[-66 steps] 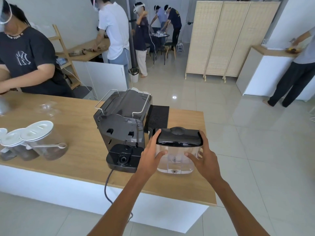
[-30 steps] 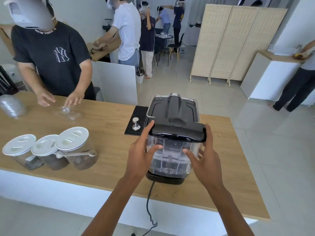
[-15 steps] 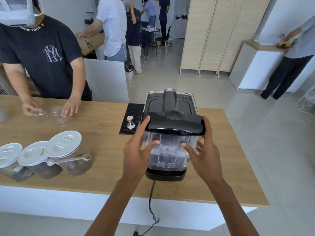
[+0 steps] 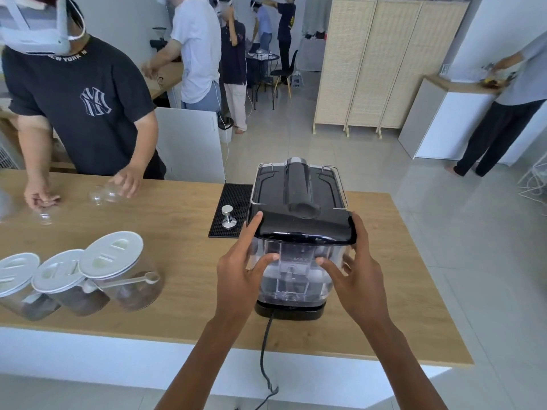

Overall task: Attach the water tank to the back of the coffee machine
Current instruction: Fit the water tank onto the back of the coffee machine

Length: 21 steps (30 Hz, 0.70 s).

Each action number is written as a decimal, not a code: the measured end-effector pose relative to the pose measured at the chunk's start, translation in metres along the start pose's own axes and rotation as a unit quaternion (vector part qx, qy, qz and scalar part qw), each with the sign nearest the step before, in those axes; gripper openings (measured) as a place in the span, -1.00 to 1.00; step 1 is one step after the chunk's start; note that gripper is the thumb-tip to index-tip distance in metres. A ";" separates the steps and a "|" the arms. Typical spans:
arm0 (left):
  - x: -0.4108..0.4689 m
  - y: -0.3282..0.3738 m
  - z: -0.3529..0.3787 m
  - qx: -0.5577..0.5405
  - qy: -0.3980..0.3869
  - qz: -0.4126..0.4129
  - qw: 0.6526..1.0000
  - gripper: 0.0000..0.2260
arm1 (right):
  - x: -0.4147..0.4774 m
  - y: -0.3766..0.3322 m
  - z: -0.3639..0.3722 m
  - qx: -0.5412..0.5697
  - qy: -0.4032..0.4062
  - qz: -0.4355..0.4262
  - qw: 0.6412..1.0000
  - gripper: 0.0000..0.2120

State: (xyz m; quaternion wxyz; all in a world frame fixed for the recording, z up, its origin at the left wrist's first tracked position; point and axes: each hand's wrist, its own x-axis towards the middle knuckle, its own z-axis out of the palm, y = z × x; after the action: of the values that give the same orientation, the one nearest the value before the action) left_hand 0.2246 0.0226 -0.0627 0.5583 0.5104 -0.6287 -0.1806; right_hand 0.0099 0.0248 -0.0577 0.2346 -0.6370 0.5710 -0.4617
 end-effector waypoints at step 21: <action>-0.001 -0.006 -0.001 -0.001 0.002 -0.009 1.000 -0.36 | -0.003 -0.005 -0.001 -0.003 0.005 0.007 1.000 -0.08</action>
State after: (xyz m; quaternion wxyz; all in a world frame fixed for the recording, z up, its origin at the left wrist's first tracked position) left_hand 0.2278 0.0213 -0.0672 0.5584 0.5161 -0.6225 -0.1852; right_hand 0.0115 0.0287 -0.0543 0.2338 -0.6313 0.5778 -0.4614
